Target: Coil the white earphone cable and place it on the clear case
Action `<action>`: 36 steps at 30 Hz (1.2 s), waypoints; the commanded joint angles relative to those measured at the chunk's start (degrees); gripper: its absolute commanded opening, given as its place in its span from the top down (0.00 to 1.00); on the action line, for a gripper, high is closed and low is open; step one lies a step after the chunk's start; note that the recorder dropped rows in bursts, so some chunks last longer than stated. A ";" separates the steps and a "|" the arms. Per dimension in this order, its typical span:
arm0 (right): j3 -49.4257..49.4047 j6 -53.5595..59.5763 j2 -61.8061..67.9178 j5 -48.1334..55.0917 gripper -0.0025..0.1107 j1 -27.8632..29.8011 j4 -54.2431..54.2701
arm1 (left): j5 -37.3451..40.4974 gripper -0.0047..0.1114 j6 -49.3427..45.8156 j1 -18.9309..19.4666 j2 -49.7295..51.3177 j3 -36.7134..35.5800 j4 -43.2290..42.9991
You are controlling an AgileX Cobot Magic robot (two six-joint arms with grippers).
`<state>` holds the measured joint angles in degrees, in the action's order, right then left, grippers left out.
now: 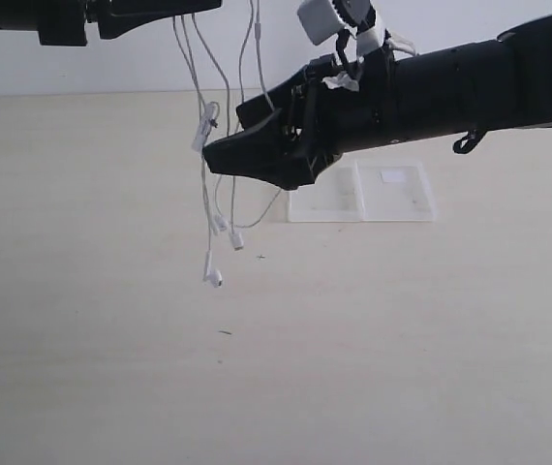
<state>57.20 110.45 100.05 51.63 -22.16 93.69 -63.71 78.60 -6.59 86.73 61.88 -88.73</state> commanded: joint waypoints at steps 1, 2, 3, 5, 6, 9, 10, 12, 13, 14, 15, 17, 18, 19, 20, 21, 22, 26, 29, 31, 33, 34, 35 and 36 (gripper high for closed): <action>0.40 -2.80 -0.05 -6.61 0.33 0.19 -1.01 | 1.08 0.96 -0.18 -0.01 0.00 0.11 0.65; 0.40 -2.80 -0.05 -7.33 0.33 0.19 -0.60 | 1.08 0.96 -0.18 -0.01 0.00 0.11 0.65; 0.40 -2.31 -0.05 -7.55 0.33 0.19 -0.47 | 0.96 0.96 -0.18 -0.01 0.00 0.11 0.71; 0.40 -0.86 -0.05 -7.55 0.33 0.19 0.83 | 0.83 0.96 -0.18 -0.01 0.00 0.11 0.61; 0.40 -0.19 -0.05 -7.55 0.33 0.19 1.66 | 0.83 0.96 -0.18 -0.01 0.00 0.11 0.46; 0.40 0.58 -0.05 -8.34 0.33 0.19 5.46 | 0.83 0.96 -0.18 -0.01 0.00 0.11 0.23; 0.40 0.73 -0.05 -8.50 0.33 0.19 5.66 | 0.83 0.96 -0.18 -0.01 0.00 0.11 0.23; 0.40 1.49 -0.05 -8.88 0.33 0.19 6.25 | 0.83 0.96 -0.18 -0.01 0.00 0.11 0.23; 0.40 2.17 -0.05 -9.22 0.33 0.19 6.25 | 0.83 0.96 -0.18 -0.01 0.00 0.11 0.23; 0.40 3.23 -0.05 -9.36 0.33 0.19 6.25 | 0.83 0.96 -0.18 -0.01 0.00 0.11 0.23; 0.40 3.94 -0.05 -9.36 0.33 0.19 6.25 | 0.83 0.96 -0.18 -0.01 0.00 0.11 0.23; 0.55 5.72 -0.05 -8.05 0.33 0.19 6.25 | 0.83 0.96 -0.18 -0.01 0.00 0.11 0.23; 0.55 6.52 -0.05 -6.37 0.33 0.19 6.25 | 0.83 0.96 -0.18 -0.01 0.00 0.11 0.23; 0.55 8.26 -0.05 -2.60 0.33 0.19 6.25 | 0.83 0.96 -0.18 -0.01 0.00 0.11 0.23; 0.55 8.83 -0.05 -1.13 0.33 0.19 6.25 | 0.83 0.96 -0.18 -0.01 0.00 0.11 0.23; 0.77 9.47 -0.05 0.38 0.33 0.19 6.25 | 0.43 0.96 -0.18 -0.01 0.00 0.11 0.23; 0.86 9.47 -0.05 0.67 0.33 0.19 6.25 | 0.30 0.96 -0.18 -0.01 0.00 0.11 0.23; 0.91 10.14 -0.05 2.65 0.35 0.19 6.25 | 0.05 0.96 -0.18 -0.01 0.00 0.11 0.23; 0.91 9.89 -0.05 0.59 0.36 0.19 2.96 | 0.03 0.96 -0.18 -0.01 0.00 0.11 -0.56; 0.91 9.89 -0.05 -1.81 0.36 0.19 2.70 | 0.03 0.96 -0.18 -0.01 0.00 0.11 -1.27; 1.45 10.14 -0.05 -1.45 0.36 0.19 2.70 | 0.03 0.96 -0.18 -0.01 0.00 0.11 -1.88; 1.75 10.14 -0.05 -0.88 0.36 0.19 2.70 | 0.03 0.96 -0.18 -0.01 0.00 0.11 -1.88; 2.10 10.14 -0.05 0.01 0.36 0.19 2.70 | 0.03 0.96 -0.18 -0.01 0.00 0.11 -1.88; 2.56 10.14 -0.05 1.03 0.36 0.19 2.70 | 0.03 0.96 -0.18 -0.01 0.00 0.11 -1.88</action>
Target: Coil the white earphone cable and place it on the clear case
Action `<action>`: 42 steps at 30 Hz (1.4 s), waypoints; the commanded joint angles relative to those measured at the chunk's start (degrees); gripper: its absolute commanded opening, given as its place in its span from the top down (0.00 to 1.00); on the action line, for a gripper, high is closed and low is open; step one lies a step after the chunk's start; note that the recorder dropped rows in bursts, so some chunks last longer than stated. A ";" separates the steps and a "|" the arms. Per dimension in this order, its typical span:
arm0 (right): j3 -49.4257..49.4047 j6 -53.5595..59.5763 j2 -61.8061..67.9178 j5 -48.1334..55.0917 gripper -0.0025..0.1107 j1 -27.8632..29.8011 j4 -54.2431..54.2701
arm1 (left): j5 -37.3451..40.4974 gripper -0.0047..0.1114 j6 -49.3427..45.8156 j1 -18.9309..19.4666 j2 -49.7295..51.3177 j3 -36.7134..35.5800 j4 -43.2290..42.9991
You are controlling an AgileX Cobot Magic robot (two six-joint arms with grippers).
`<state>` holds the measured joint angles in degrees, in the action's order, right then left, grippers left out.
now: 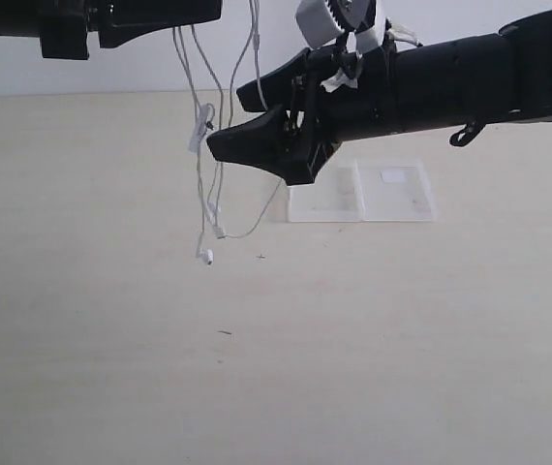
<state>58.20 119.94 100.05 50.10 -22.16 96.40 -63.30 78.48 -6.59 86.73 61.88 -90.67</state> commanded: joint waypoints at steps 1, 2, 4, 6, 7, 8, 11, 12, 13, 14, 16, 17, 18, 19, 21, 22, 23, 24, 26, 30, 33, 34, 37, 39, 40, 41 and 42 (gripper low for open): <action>1.83 0.65 -0.05 3.06 0.36 0.19 -0.01 | -0.38 0.96 -0.06 -0.01 0.00 0.11 0.06; 2.23 0.65 -0.05 3.66 0.36 0.19 0.10 | -0.38 0.96 -0.06 -0.01 0.00 0.11 0.06; 2.39 0.65 -0.05 5.71 0.36 0.19 -0.01 | -0.38 0.96 -0.29 -0.01 0.00 0.11 0.09; 2.39 0.32 -0.05 7.65 0.36 0.19 -1.23 | -0.38 0.96 -0.53 -0.01 0.00 0.11 0.09; 2.39 0.27 -0.05 8.31 0.36 0.19 -2.07 | -0.38 0.96 -0.68 -0.01 0.00 0.11 0.09; 2.39 0.28 -0.05 8.97 0.36 0.19 -3.29 | -0.38 0.96 -0.82 -0.01 0.00 0.11 -0.06; 2.39 -1.66 -0.05 9.54 0.36 0.19 -6.80 | -0.26 0.96 -1.49 -0.01 0.00 0.11 -0.34; 2.39 -2.21 -0.05 9.54 0.36 0.19 -8.19 | -0.26 0.96 -1.49 -0.01 0.00 0.11 -0.34; 2.39 -2.21 -0.05 9.54 0.36 0.19 -8.61 | -0.26 0.96 -1.49 -0.01 0.00 0.11 -0.34; 2.39 -2.21 -0.05 10.16 0.36 0.19 -8.48 | -0.26 0.96 -1.78 -0.01 0.00 0.11 -0.34; 2.39 -2.21 -0.05 10.59 0.36 0.19 -6.79 | -0.26 0.96 -1.77 -0.01 0.00 0.11 0.21; 2.39 -2.21 -0.05 10.59 0.36 0.19 -6.31 | -0.26 0.96 -1.77 -0.01 0.00 0.11 0.71; 2.39 -2.21 -0.05 11.21 0.36 0.19 -4.92 | -0.26 0.96 -1.77 -0.01 0.00 0.11 1.64; 2.39 -2.21 0.33 12.37 0.36 0.19 -3.15 | -0.26 0.96 -1.77 -0.01 0.00 0.11 2.35; 2.39 -2.21 1.12 12.49 0.36 0.19 1.25 | -0.26 0.96 -1.77 -0.01 0.00 -0.03 3.59; 2.39 -2.21 1.40 12.49 0.36 0.19 2.26 | -0.26 0.96 -2.05 -0.01 0.00 -0.42 4.41; 2.39 -2.21 1.91 12.49 0.38 -0.29 3.10 | -0.26 0.96 -3.77 -0.01 0.00 -1.20 6.45; 2.39 -2.21 2.05 12.29 0.39 -0.52 3.10 | -0.26 0.96 -4.99 -0.01 0.00 -1.75 7.83; 2.39 -2.21 2.15 10.82 0.41 -1.67 2.20 | -0.26 0.96 -6.74 -0.01 0.00 -2.73 10.22; 2.39 -3.50 2.15 8.56 0.41 -1.83 0.75 | -0.26 0.96 -6.83 -0.01 0.00 -2.72 10.35; 2.39 -4.67 2.20 8.24 0.42 -1.83 0.29 | -0.26 0.96 -6.87 -0.01 0.00 -2.72 10.46; 2.39 -4.67 2.20 8.39 0.43 -1.83 0.29 | -0.26 0.96 -6.87 -0.01 0.00 -2.72 10.57; 2.39 -4.80 2.20 8.49 0.47 -1.83 0.29 | -0.26 0.96 -7.66 -0.01 0.00 -2.72 10.67; 2.39 -5.53 2.57 8.65 0.48 -1.83 0.29 | -0.26 0.96 -7.78 -0.01 0.00 -2.72 11.09; 2.39 -5.93 2.68 8.65 0.48 -1.83 0.29 | -0.26 0.96 -7.78 -0.01 0.00 -2.72 11.21; 2.23 -6.04 2.98 8.65 0.48 -1.83 0.54 | -0.26 0.96 -7.78 -0.01 0.00 -2.72 11.57; 2.23 -6.19 3.40 8.65 0.48 -1.83 0.54 | -0.26 0.96 -7.78 -0.01 0.00 -2.72 11.70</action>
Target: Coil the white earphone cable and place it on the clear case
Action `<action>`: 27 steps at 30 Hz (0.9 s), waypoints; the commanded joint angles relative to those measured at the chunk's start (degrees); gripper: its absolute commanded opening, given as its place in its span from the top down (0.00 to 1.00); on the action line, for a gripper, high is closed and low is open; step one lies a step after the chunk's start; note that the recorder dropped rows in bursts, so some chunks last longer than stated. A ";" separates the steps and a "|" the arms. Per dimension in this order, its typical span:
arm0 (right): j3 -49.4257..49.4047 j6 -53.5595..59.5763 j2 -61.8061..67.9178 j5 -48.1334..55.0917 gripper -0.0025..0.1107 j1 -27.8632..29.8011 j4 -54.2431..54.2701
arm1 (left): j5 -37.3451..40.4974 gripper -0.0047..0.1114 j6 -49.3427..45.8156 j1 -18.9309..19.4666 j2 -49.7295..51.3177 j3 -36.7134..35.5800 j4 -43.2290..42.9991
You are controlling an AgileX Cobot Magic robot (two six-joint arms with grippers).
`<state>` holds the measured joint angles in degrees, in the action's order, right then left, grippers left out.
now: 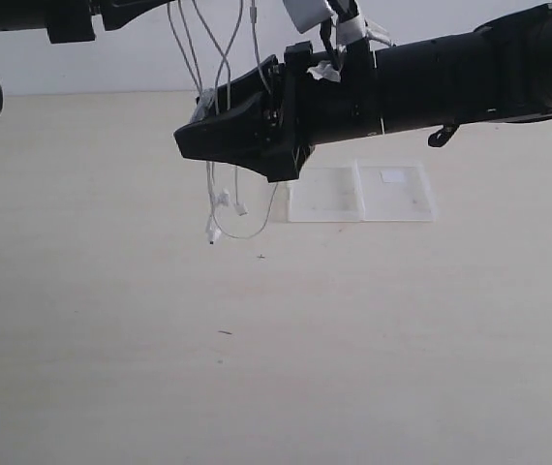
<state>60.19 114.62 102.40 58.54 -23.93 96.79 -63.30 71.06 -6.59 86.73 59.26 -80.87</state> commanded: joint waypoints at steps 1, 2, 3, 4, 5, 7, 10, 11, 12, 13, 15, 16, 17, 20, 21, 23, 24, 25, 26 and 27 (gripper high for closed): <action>0.24 -0.87 1.37 0.22 0.48 -0.06 0.29 | -0.26 0.96 -0.36 -0.01 0.00 -0.10 1.90; 0.24 -0.87 1.60 0.22 0.48 -0.06 0.40 | -0.26 0.96 -0.36 -0.01 0.00 -0.10 1.90; 0.24 -0.87 1.69 0.22 0.48 -0.06 0.54 | -0.26 0.96 -0.36 -0.01 0.00 -0.10 1.90; 0.24 -0.87 1.81 0.22 0.48 -0.06 0.83 | -0.26 0.96 -0.36 -0.01 0.00 -0.10 1.90; 0.24 -0.87 1.80 0.22 0.49 -0.06 1.12 | -0.26 0.96 -0.36 -0.01 0.00 -0.10 1.90; 0.24 -0.87 1.80 0.22 0.51 -0.06 1.85 | -0.37 0.96 -0.36 -0.01 0.00 -0.10 1.90; 0.24 -0.87 1.80 0.22 0.55 -0.06 2.75 | -0.49 0.96 -0.36 -0.01 0.00 -0.10 2.02; 0.24 -0.87 1.80 0.22 0.57 -0.06 2.79 | -0.49 0.96 -0.36 -0.01 0.00 -0.10 2.02; 0.24 -1.01 1.80 0.22 0.59 -0.06 2.90 | -0.49 0.96 -0.36 -0.01 0.00 -0.10 2.02; 0.24 -1.16 1.80 0.22 0.62 -0.06 2.90 | -0.49 0.96 -0.36 -0.01 0.00 -0.10 2.02; 0.24 -2.00 1.80 0.22 0.71 -0.06 3.16 | -0.49 0.96 -0.36 -0.01 0.00 -0.10 2.02; 0.24 -2.12 1.80 0.22 0.77 -0.06 3.16 | -0.71 0.96 -0.36 -0.01 0.00 -0.10 2.02; 0.24 -2.12 1.80 0.22 0.79 -0.06 3.16 | -1.15 0.96 -0.36 -0.01 0.00 -0.10 2.02; 0.24 -2.12 1.80 -0.18 0.94 -0.06 3.16 | -3.25 0.96 -0.36 -0.01 0.00 -0.10 2.02; 0.24 -2.12 1.80 -0.31 0.98 -0.06 3.16 | -3.45 0.96 -0.36 -0.01 0.00 -0.10 2.02; 0.24 -2.12 1.80 -1.20 0.98 -0.06 3.16 | -3.75 0.96 -0.36 -0.01 0.00 -0.10 1.26; 0.24 -2.28 1.80 -2.17 0.98 -0.06 3.16 | -3.75 0.96 -0.36 0.13 0.00 -0.10 0.76; 0.24 -2.96 1.68 -6.31 0.98 -0.06 3.16 | -3.75 0.96 -0.36 0.68 0.00 -0.10 -0.03; 0.24 -3.39 1.59 -9.11 0.98 -0.06 3.16 | -3.75 0.96 -0.11 0.96 0.00 -0.10 -0.51; 0.24 -3.63 1.35 -14.10 0.98 -0.06 3.16 | -3.75 0.96 0.04 1.74 0.00 -0.10 -0.96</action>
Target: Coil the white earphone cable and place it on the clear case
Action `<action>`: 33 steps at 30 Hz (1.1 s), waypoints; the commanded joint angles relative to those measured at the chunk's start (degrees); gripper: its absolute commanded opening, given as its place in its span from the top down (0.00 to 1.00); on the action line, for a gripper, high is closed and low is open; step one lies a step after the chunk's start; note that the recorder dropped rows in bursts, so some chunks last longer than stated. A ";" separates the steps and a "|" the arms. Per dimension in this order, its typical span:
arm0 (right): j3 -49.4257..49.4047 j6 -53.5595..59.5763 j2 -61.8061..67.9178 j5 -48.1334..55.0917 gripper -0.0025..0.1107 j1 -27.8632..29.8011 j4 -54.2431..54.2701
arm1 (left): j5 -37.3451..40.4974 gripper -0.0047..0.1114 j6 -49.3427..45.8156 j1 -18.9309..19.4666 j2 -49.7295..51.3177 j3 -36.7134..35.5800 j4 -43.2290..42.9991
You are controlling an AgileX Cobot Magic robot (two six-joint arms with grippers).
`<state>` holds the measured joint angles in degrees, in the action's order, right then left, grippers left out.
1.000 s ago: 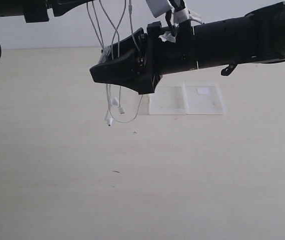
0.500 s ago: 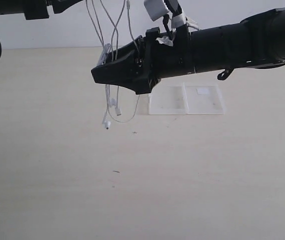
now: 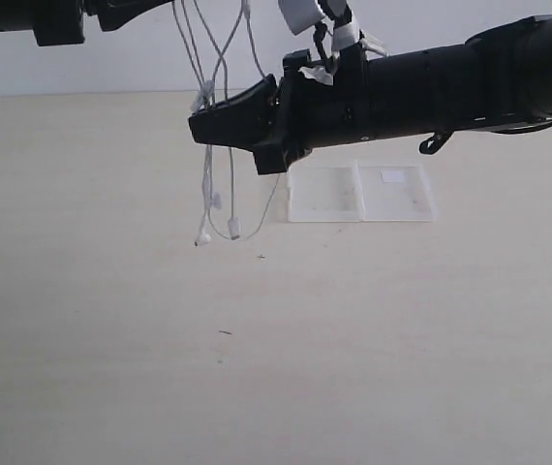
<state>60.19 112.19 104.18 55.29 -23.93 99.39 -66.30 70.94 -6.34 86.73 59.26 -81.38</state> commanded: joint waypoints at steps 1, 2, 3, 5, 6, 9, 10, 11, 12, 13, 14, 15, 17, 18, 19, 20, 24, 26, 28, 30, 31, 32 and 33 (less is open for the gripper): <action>0.24 -1.53 -0.47 -13.08 0.98 -0.06 0.56 | -0.76 0.96 0.17 1.84 0.00 -0.10 -0.45; 0.24 -1.94 -0.47 -14.75 0.98 -0.06 0.56 | -0.38 0.96 0.17 2.37 0.00 -0.10 -0.65; 0.24 -1.94 -0.47 -14.75 0.98 -0.06 0.56 | -0.01 0.96 0.17 2.51 0.00 -0.10 -0.65; 0.24 -2.21 -0.56 -13.70 0.98 -0.06 0.20 | 1.63 0.96 0.17 2.95 0.00 -0.10 -1.15; 0.24 -2.51 -0.69 -13.70 0.98 -0.06 0.15 | 2.71 0.96 0.17 2.95 0.00 -0.10 -1.39; 0.24 -3.11 -1.38 -15.52 0.98 -0.06 -0.55 | 7.79 0.96 0.17 2.99 0.00 -0.10 -2.16; 0.24 -3.60 -1.63 -16.22 0.98 -0.06 -0.67 | 9.43 0.96 0.17 2.99 0.00 -0.10 -2.45; 0.24 -4.20 -1.77 -16.65 0.98 -0.06 -0.84 | 10.81 0.96 0.17 2.99 0.00 -0.10 -2.61; 0.24 -4.55 -2.17 -17.22 0.98 -0.06 -1.29 | 11.86 0.96 0.17 2.99 0.00 -0.10 -2.92; 0.24 -4.66 -2.46 -17.33 0.98 -0.06 -1.71 | 12.78 0.96 0.17 2.99 0.00 -0.10 -3.00; 0.24 -5.17 -2.81 -17.45 0.98 -0.06 -2.32 | 13.59 0.96 0.24 2.99 0.00 -0.10 -3.26; 0.24 -6.26 -3.21 -17.73 0.98 -0.06 -3.01 | 14.64 0.96 0.24 2.99 0.00 -0.10 -3.73; 0.24 -7.77 -4.12 -18.34 0.98 -0.06 -4.22 | 17.56 0.96 0.24 2.99 0.00 -0.10 -5.04; 0.24 -8.72 -4.54 -18.92 0.98 -0.06 -4.99 | 18.82 0.96 0.24 2.99 0.00 -0.10 -5.71; 0.24 -9.59 -5.01 -19.57 0.98 -0.06 -5.51 | 20.29 0.96 0.24 2.99 0.00 -0.10 -6.42; 0.24 -10.70 -5.55 -20.46 0.98 -0.06 -6.09 | 21.66 0.96 0.24 2.99 0.00 -0.10 -6.90; 0.24 -16.18 -7.37 -24.97 0.98 -0.06 -11.18 | 24.50 0.96 0.24 2.99 0.00 -0.75 -7.98; 0.24 -19.24 -8.18 -27.25 0.98 -0.06 -14.89 | 24.50 0.96 0.24 2.99 0.00 -0.75 -10.20; 0.24 -22.87 -8.77 -29.08 0.98 -0.06 -18.38 | 24.15 0.96 0.24 2.99 0.00 -0.75 -11.93; 0.24 -25.76 -9.22 -31.24 0.98 -0.06 -21.07 | 23.64 0.96 0.24 2.89 0.00 -0.75 -14.29; 0.24 -26.88 -9.52 -32.14 0.98 -0.06 -22.17 | 22.64 0.96 0.24 2.89 0.00 -0.75 -15.90; 0.24 -27.59 -9.79 -32.89 0.98 -0.06 -22.91 | 22.03 0.96 0.24 2.89 0.00 -0.75 -16.75; 0.24 -28.19 -9.95 -33.57 0.98 -0.06 -23.46 | 21.33 0.96 0.24 2.89 0.00 -0.75 -17.64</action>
<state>60.42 86.98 94.96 27.23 -24.60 79.30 -44.81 70.94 -3.69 86.99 58.66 -96.23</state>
